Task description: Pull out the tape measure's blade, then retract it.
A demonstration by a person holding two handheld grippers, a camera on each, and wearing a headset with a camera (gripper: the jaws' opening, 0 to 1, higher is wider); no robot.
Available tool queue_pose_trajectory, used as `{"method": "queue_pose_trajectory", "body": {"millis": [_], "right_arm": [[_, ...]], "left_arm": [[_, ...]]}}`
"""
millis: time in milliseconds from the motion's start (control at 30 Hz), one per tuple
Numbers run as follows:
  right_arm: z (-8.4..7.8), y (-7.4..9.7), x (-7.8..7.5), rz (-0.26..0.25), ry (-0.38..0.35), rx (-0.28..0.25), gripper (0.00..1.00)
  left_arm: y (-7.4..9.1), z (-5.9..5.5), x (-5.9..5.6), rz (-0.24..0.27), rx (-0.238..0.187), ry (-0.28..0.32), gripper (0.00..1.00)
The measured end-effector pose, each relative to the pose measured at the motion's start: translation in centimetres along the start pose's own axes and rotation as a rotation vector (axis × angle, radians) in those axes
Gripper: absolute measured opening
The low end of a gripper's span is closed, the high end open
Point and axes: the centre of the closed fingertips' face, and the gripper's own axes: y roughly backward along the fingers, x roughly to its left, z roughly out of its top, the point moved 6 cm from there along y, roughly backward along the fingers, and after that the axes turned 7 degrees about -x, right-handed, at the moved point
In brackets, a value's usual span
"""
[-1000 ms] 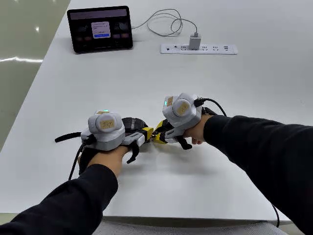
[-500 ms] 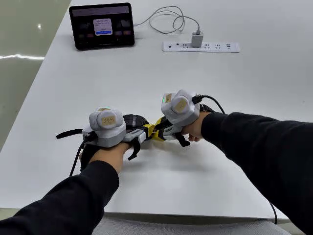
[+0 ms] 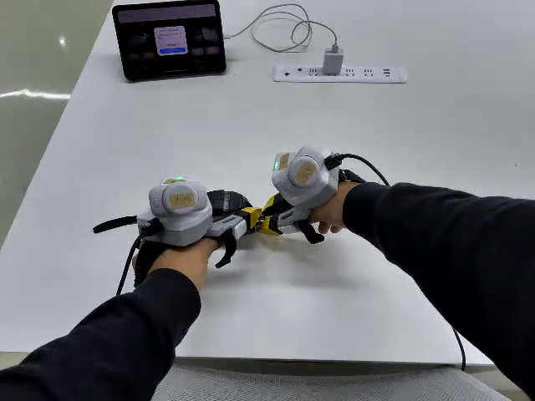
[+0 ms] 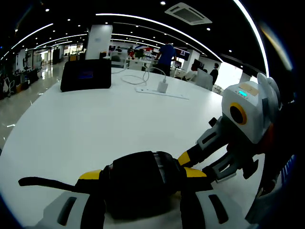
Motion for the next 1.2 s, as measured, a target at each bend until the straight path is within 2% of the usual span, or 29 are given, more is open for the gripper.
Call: {"method": "queue_pose_trajectory", "body": {"millis": [300, 633, 800, 867, 933, 967, 1000, 1067, 1133, 1167, 1200], "right_arm": [[0.2, -0.3, 0.1, 0.011, 0.030, 0.006, 0.11], [0.3, -0.4, 0.1, 0.005, 0.011, 0.001, 0.11], [0.3, -0.5, 0.2, -0.012, -0.011, 0.010, 0.12], [0.2, -0.5, 0.3, -0.022, -0.013, 0.008, 0.12], [0.1, -0.4, 0.4, -0.033, -0.027, -0.002, 0.12], [0.1, -0.4, 0.4, -0.037, -0.032, -0.005, 0.12], [0.1, -0.3, 0.5, -0.047, -0.037, -0.007, 0.12], [0.0, -0.2, 0.6, -0.076, -0.046, -0.014, 0.13], [-0.1, 0.1, 0.8, -0.081, -0.046, -0.019, 0.17], [-0.3, 0.4, 1.0, -0.083, -0.048, -0.024, 0.18], [-0.5, 0.6, 1.1, -0.086, -0.048, -0.026, 0.19]], "left_arm": [[0.1, 0.1, -0.1, -0.010, 0.013, -0.001, 0.59], [0.1, 0.1, -0.1, -0.010, 0.012, 0.000, 0.60], [0.0, 0.2, -0.1, -0.016, 0.018, -0.018, 0.61], [0.0, 0.0, 0.1, -0.042, 0.042, -0.067, 0.62], [-0.2, -0.2, 0.2, -0.053, 0.069, -0.176, 0.62], [-0.3, -0.3, 0.1, -0.054, 0.065, -0.171, 0.62], [-0.3, -0.2, 0.2, -0.051, 0.064, -0.139, 0.62], [-0.2, 0.1, -0.1, -0.090, 0.066, -0.072, 0.68], [-0.1, 0.5, 0.6, -0.078, 0.043, -0.110, 0.77], [0.0, 1.1, 1.1, -0.065, 0.001, -0.150, 0.83], [0.1, 1.3, 1.5, -0.058, -0.004, -0.156, 0.88]]}}
